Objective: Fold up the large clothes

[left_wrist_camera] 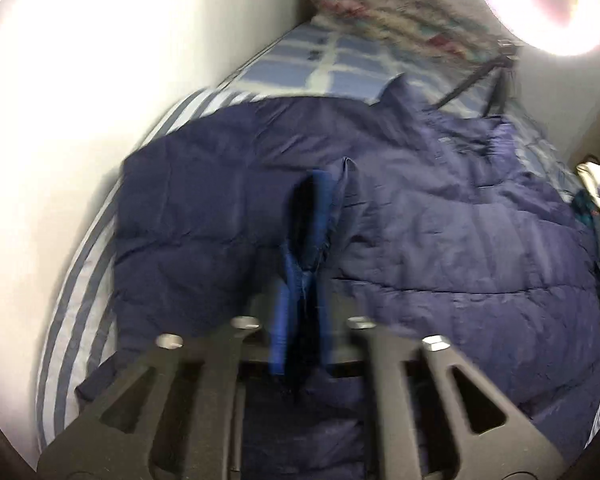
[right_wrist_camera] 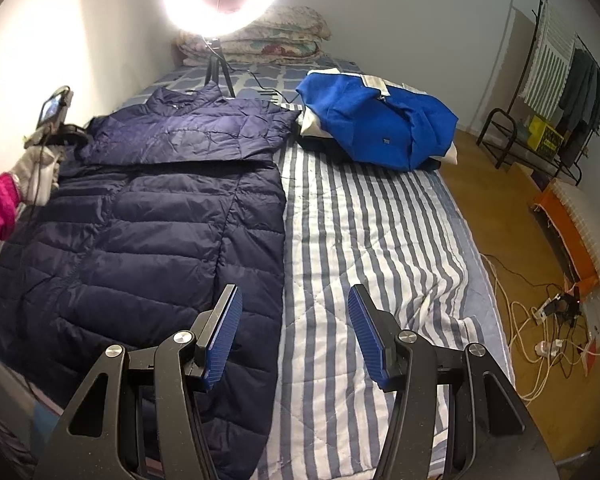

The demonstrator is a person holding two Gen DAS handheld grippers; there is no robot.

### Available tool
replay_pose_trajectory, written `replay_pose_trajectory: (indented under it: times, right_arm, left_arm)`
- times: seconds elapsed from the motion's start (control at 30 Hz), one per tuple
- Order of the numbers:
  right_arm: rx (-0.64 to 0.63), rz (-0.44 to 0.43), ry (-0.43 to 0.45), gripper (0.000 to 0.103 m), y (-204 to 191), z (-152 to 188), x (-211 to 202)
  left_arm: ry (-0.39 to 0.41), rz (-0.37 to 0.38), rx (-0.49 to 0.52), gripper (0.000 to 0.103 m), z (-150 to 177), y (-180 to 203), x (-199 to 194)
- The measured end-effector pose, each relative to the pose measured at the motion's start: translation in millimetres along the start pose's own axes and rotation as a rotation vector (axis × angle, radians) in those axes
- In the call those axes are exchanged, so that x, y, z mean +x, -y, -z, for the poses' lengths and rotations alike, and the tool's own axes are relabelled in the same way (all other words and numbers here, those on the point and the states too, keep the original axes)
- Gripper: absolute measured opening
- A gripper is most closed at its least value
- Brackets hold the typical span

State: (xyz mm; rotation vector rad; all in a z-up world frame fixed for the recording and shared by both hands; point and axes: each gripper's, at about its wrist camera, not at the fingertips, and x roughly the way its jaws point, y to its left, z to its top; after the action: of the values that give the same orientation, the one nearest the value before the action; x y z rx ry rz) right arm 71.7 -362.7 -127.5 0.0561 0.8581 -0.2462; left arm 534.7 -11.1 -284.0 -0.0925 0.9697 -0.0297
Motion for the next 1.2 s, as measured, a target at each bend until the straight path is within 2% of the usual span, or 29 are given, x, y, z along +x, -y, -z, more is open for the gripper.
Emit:
replay_pose_trajectory:
  times: [0.03, 0.07, 0.13, 0.27, 0.43, 0.57, 0.67, 0.83, 0.97, 1.1, 1.2]
  right_arm:
    - [-0.002, -0.002, 0.004, 0.054, -1, -1, -1]
    - [-0.006, -0.002, 0.008, 0.054, -3, -1, -2]
    - [-0.009, -0.008, 0.016, 0.054, -5, -2, -3]
    - [-0.014, -0.022, 0.032, 0.054, -8, -3, -4]
    - [0.008, -0.038, 0.061, 0.054, -1, -1, -7]
    - [0.022, -0.034, 0.094, 0.054, 12, 8, -4]
    - [0.039, -0.063, 0.060, 0.054, 22, 15, 8]
    - [0.098, -0.142, 0.022, 0.054, 32, 31, 29]
    - [0.141, -0.244, -0.005, 0.054, 33, 36, 36]
    - [0.079, -0.251, -0.029, 0.054, 24, 48, 46]
    - [0.072, -0.272, -0.105, 0.054, 20, 61, 57]
  left_arm:
    - [-0.011, -0.024, -0.017, 0.049, -1, -4, 0]
    - [-0.001, -0.031, -0.029, 0.051, 0, -9, -4]
    - [0.040, -0.033, -0.043, 0.051, 1, -20, -21]
    - [0.075, -0.023, -0.015, 0.051, 8, -32, -59]
    - [0.112, 0.043, 0.048, 0.053, 36, -44, -124]
    - [0.099, 0.092, 0.078, 0.054, 79, -58, -173]
    - [0.074, 0.123, 0.075, 0.062, 119, -73, -206]
    - [0.043, 0.101, 0.021, 0.066, 199, -104, -247]
    - [-0.023, 0.093, -0.046, 0.066, 254, -134, -251]
    - [-0.121, 0.086, -0.096, 0.066, 294, -155, -241]
    - [-0.154, 0.062, -0.120, 0.066, 314, -167, -234]
